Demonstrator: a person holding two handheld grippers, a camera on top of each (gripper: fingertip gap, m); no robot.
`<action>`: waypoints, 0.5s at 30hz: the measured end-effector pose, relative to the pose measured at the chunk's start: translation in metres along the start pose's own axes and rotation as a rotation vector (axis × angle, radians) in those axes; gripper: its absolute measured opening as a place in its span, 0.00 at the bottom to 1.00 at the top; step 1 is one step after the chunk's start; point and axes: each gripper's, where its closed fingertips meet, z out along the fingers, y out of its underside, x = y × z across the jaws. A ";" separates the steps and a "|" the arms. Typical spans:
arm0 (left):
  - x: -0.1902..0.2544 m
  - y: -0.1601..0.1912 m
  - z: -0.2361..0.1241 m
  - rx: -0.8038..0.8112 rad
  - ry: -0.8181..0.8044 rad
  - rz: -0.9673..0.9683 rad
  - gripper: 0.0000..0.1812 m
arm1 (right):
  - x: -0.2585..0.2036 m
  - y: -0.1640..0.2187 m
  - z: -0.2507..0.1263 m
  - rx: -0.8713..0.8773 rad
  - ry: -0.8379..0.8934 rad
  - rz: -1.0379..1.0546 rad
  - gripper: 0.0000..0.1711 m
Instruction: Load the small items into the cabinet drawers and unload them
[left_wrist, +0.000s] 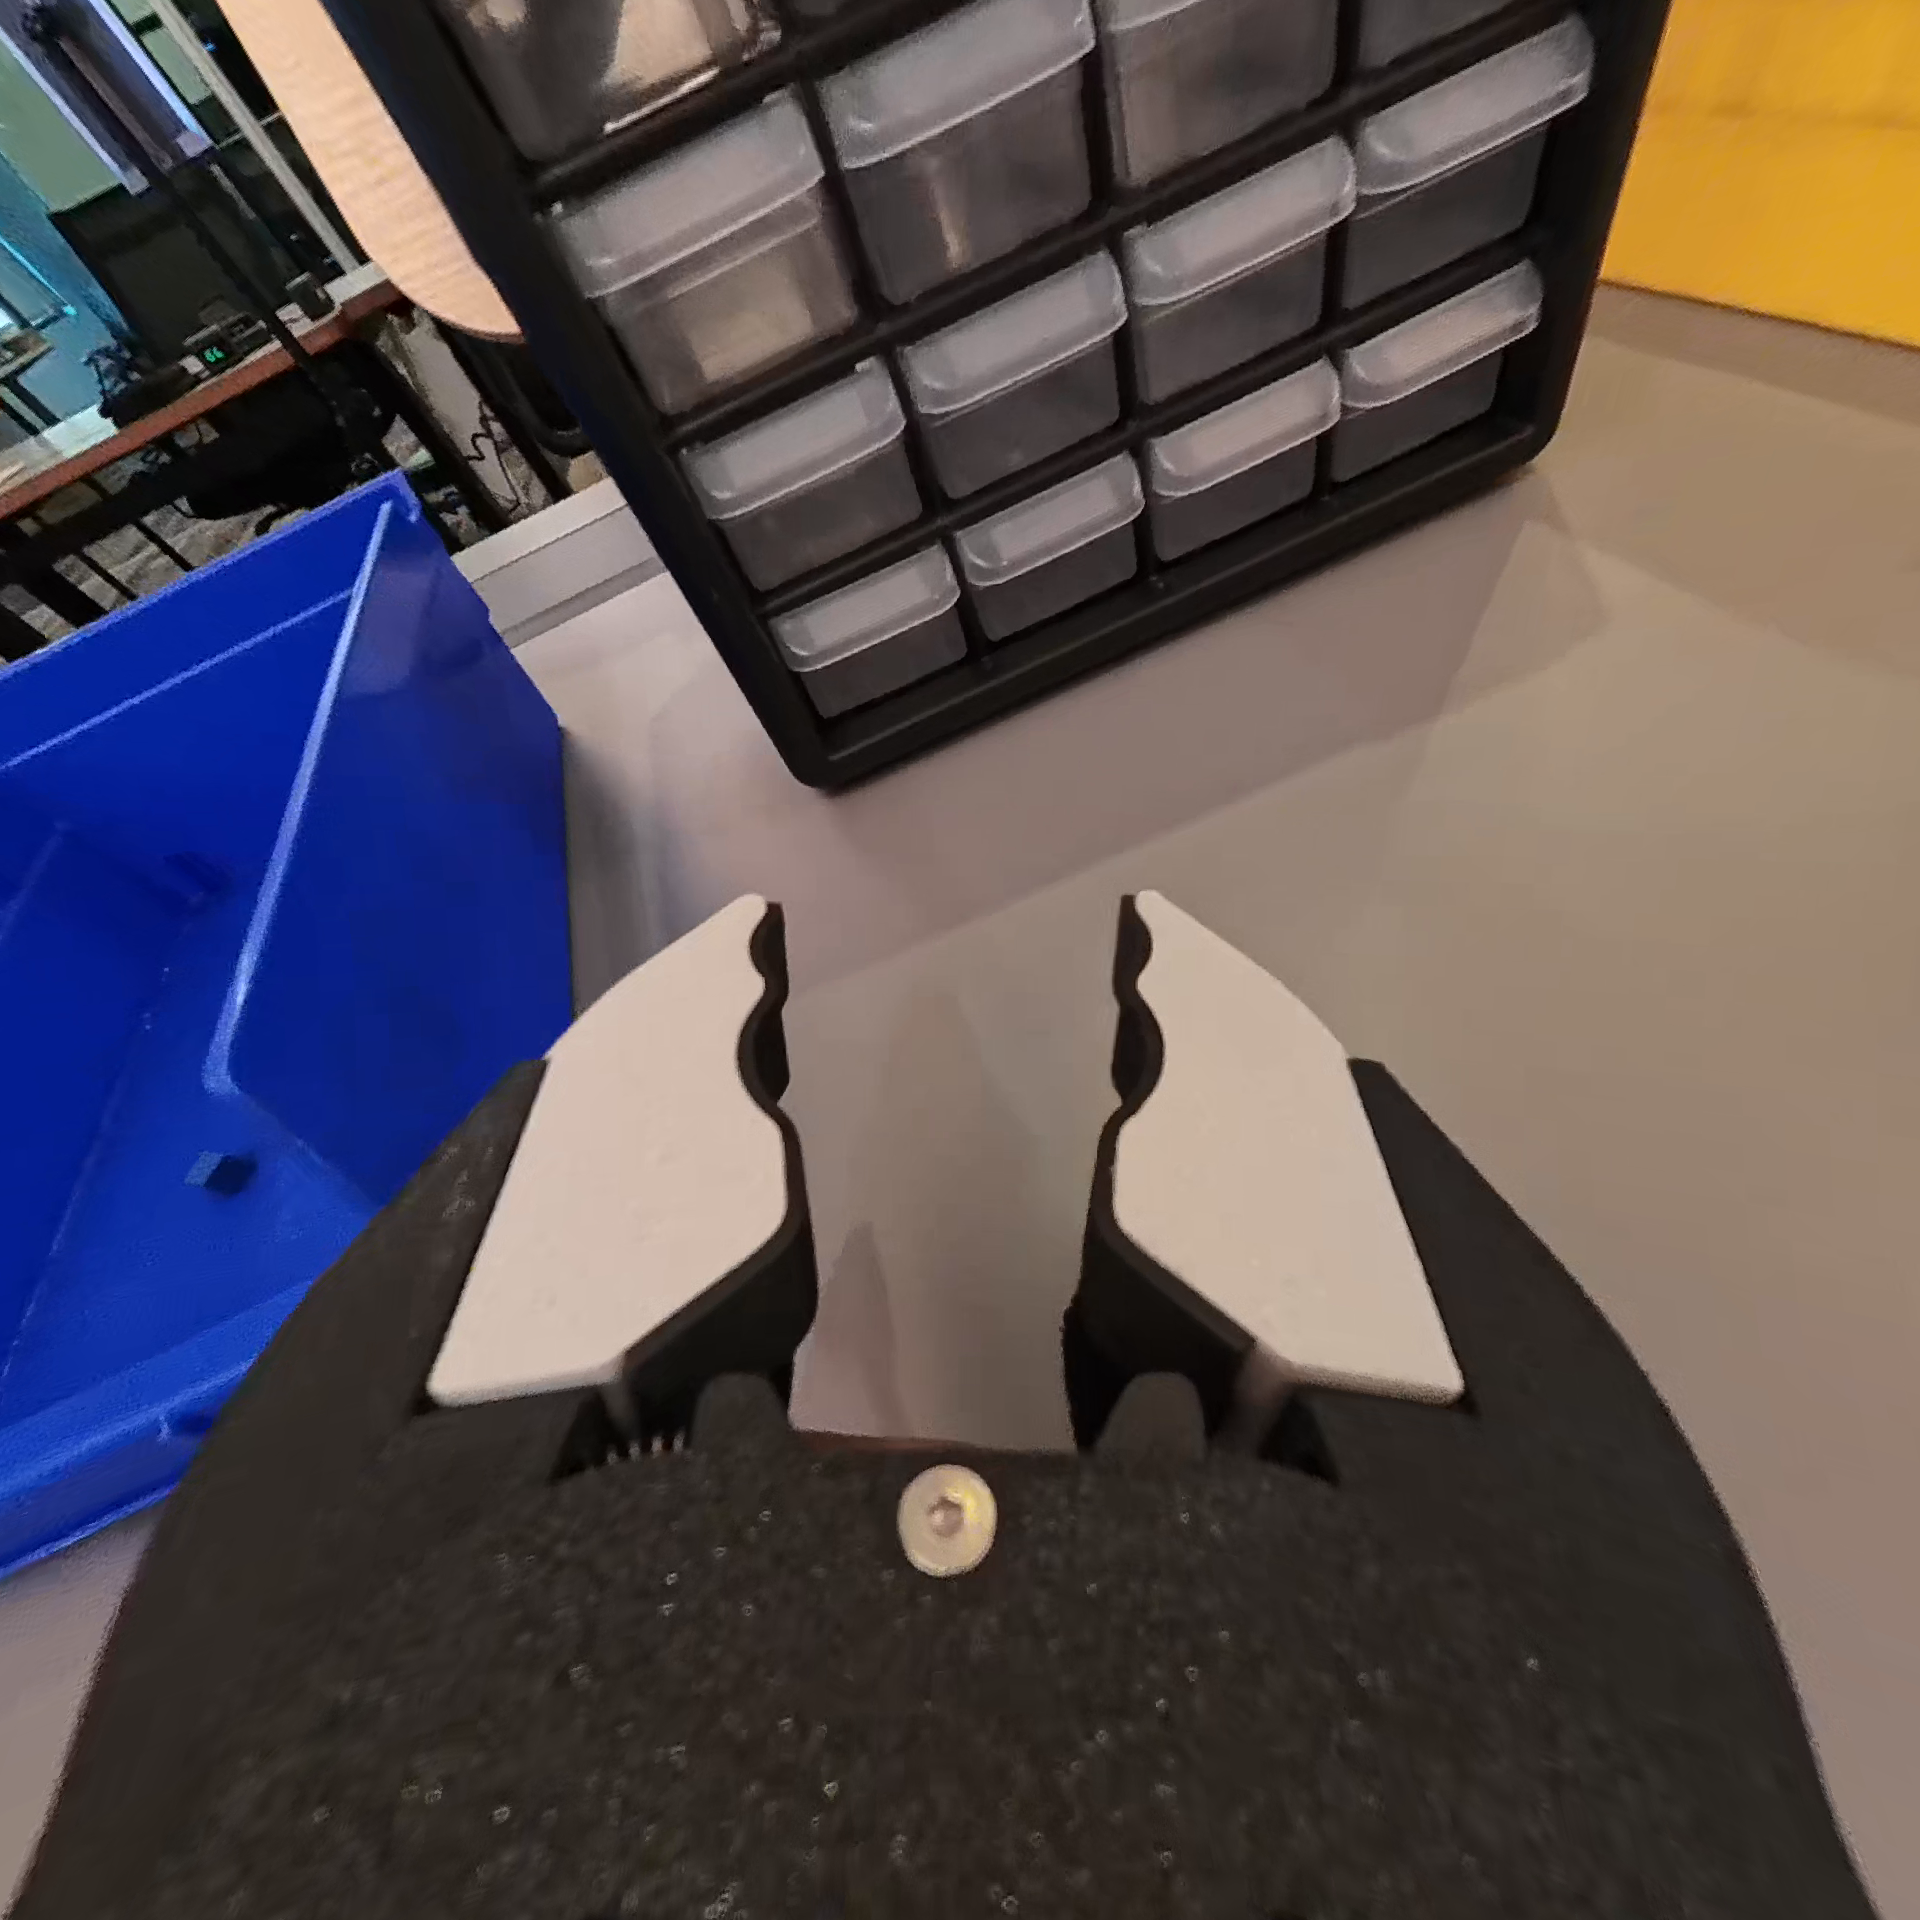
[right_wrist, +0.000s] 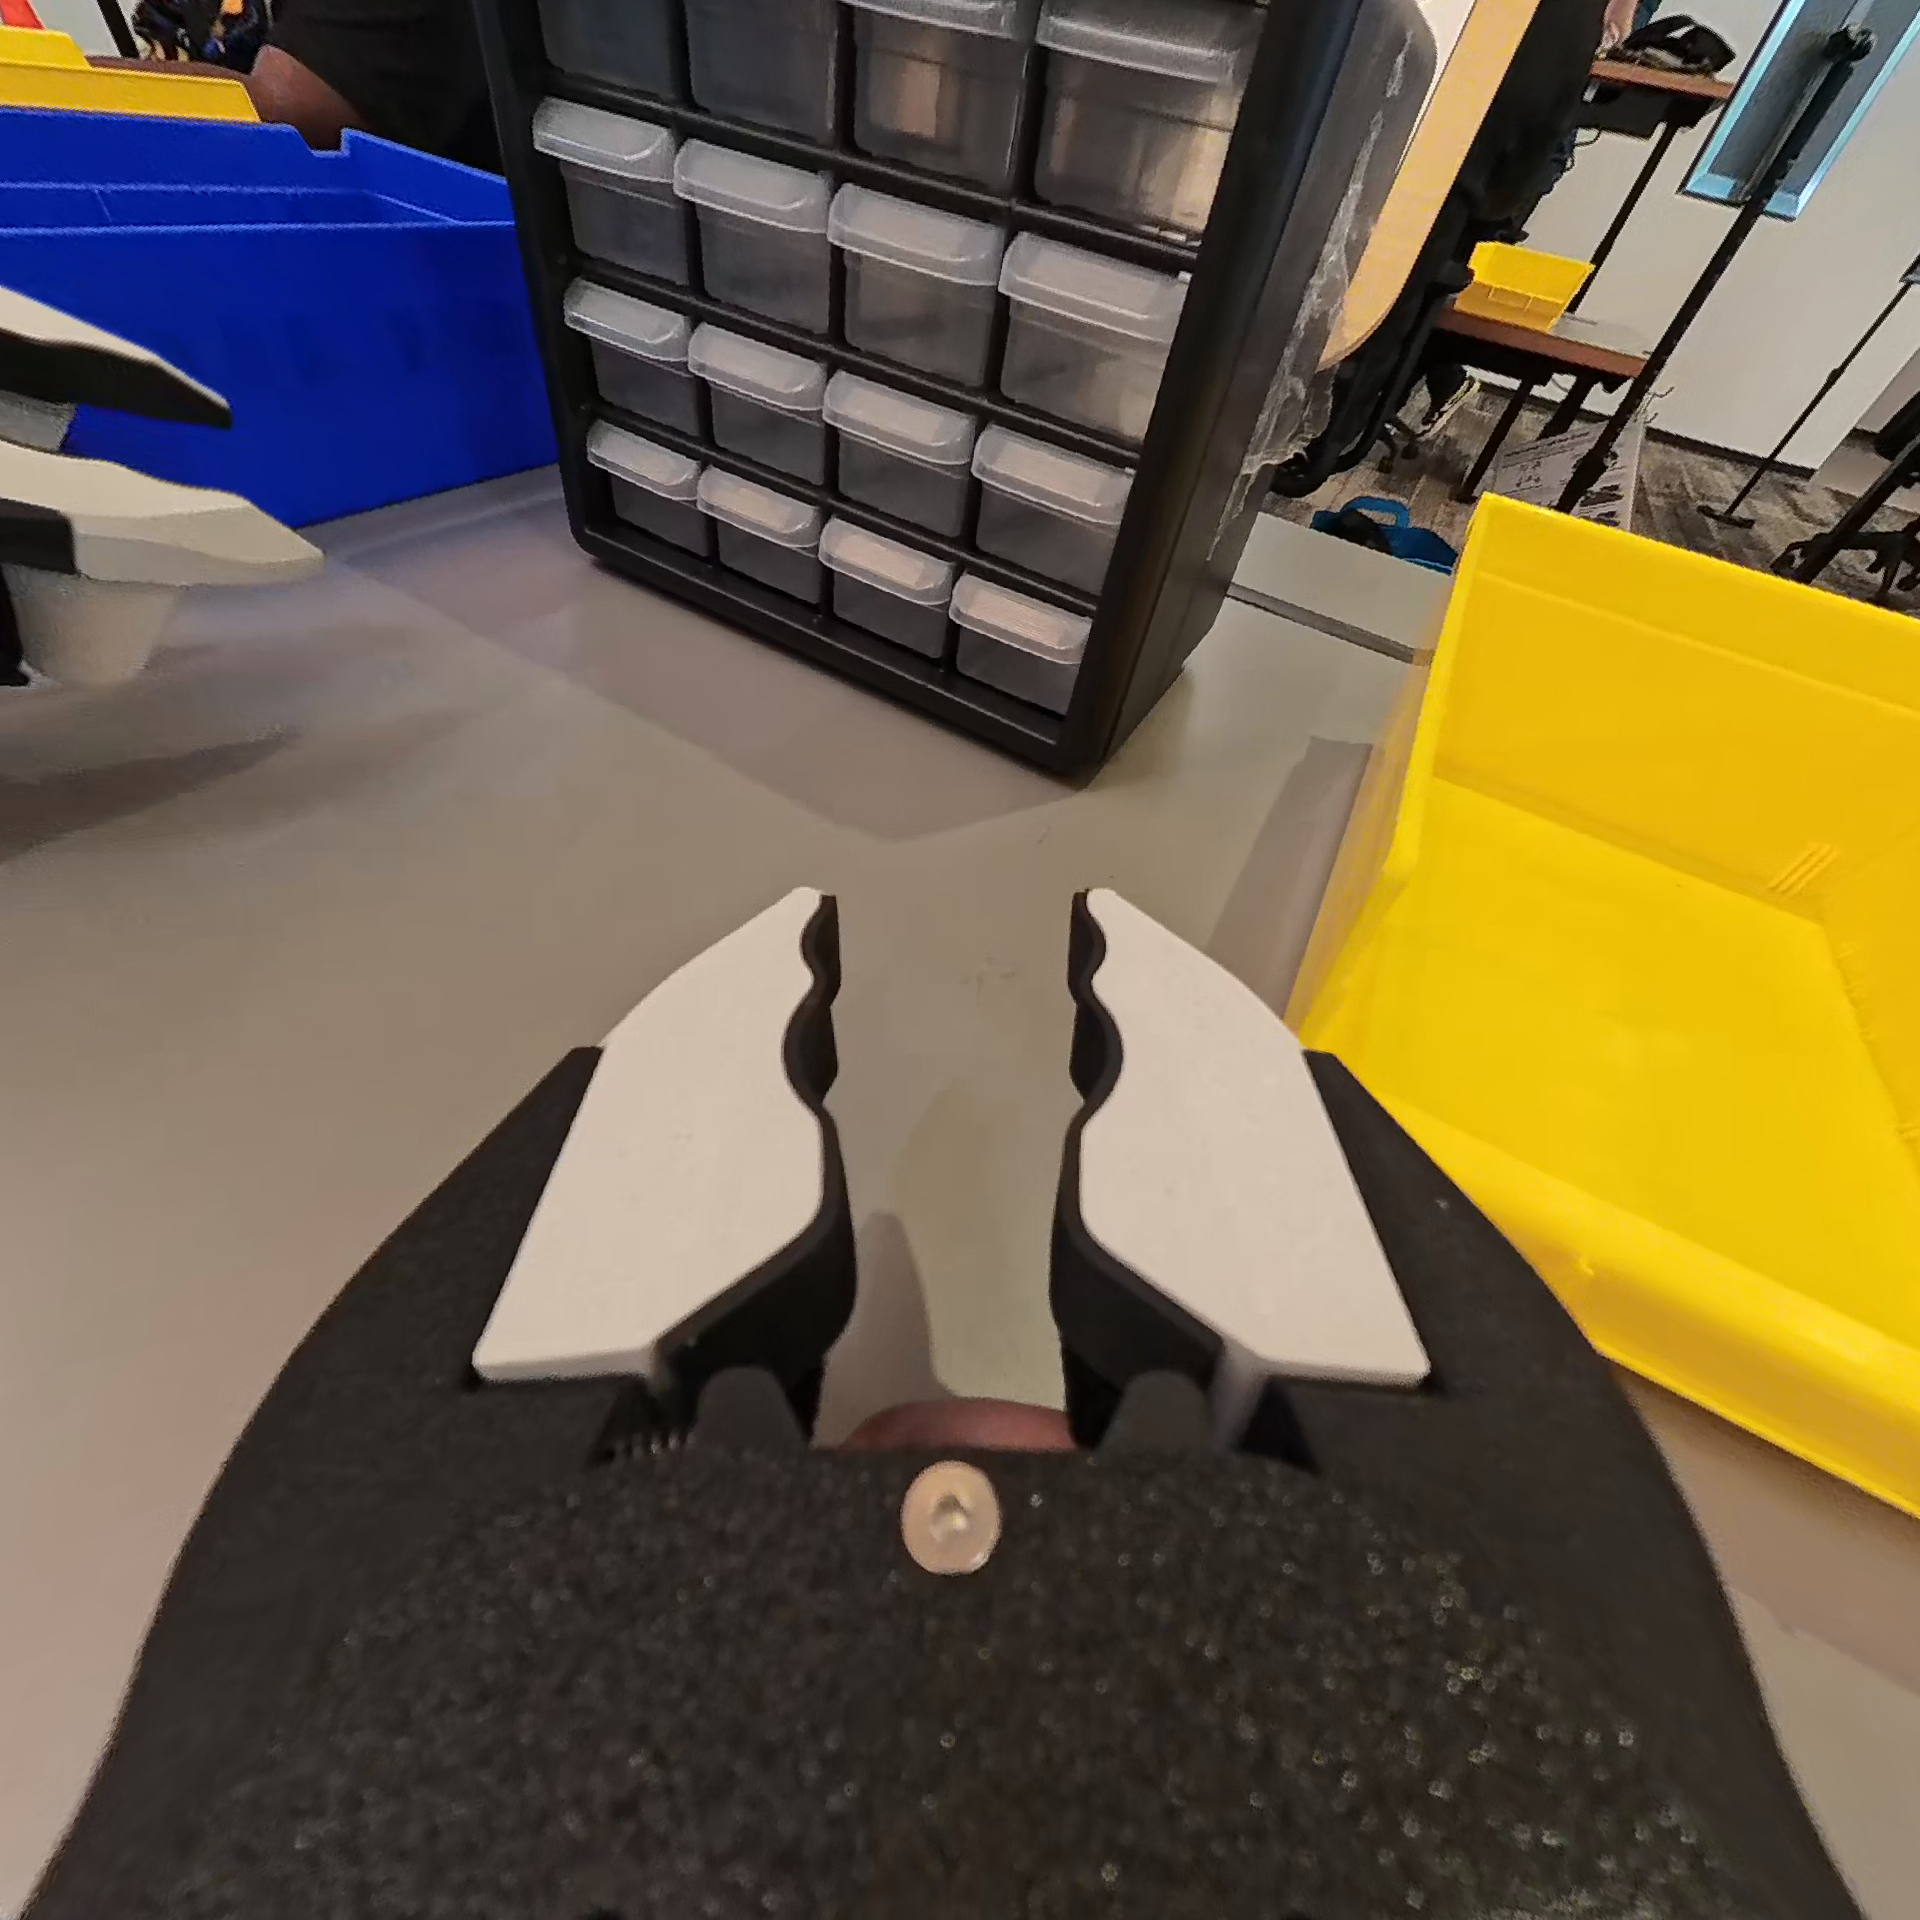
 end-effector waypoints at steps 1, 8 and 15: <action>0.003 0.000 0.000 0.001 0.009 0.000 0.34 | 0.000 0.000 0.000 -0.001 -0.001 0.001 0.24; 0.021 -0.013 0.011 0.002 -0.026 0.167 0.35 | 0.000 0.000 0.000 -0.004 -0.002 0.004 0.24; 0.000 -0.113 0.024 0.294 -0.510 0.936 0.20 | 0.001 0.001 -0.001 -0.002 -0.006 0.009 0.24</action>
